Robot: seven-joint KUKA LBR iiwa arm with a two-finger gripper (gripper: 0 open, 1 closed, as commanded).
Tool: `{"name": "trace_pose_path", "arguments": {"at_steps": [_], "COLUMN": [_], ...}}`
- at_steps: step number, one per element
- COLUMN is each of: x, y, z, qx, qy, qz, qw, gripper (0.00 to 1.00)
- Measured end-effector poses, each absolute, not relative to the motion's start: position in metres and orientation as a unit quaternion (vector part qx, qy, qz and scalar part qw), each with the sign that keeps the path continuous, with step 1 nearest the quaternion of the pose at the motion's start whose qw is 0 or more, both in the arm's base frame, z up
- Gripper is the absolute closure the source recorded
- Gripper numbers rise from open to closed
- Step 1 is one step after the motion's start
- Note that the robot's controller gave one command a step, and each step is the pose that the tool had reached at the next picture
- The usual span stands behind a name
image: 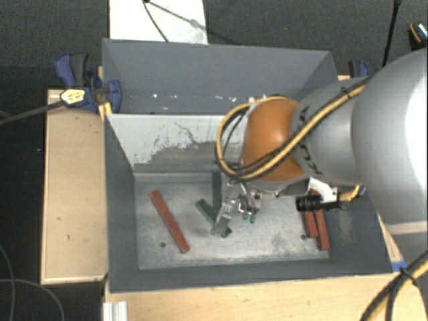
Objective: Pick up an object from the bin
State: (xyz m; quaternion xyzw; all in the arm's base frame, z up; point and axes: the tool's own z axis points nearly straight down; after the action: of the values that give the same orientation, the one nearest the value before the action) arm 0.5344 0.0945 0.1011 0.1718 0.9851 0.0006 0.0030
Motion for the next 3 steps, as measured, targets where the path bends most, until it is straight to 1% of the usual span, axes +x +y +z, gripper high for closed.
{"name": "trace_pose_path", "arguments": {"at_steps": [1,2,3], "x": [0.52,0.508,0.508], "y": [0.11,0.09,0.12], "z": [0.1,0.069,0.07], "qx": [0.245,0.377,0.424], "qy": [0.97,0.926,0.906], "qz": [0.0,-0.001,0.001], "qw": [0.0,-0.001,0.001], "gripper": [0.0,0.0,0.0]}}
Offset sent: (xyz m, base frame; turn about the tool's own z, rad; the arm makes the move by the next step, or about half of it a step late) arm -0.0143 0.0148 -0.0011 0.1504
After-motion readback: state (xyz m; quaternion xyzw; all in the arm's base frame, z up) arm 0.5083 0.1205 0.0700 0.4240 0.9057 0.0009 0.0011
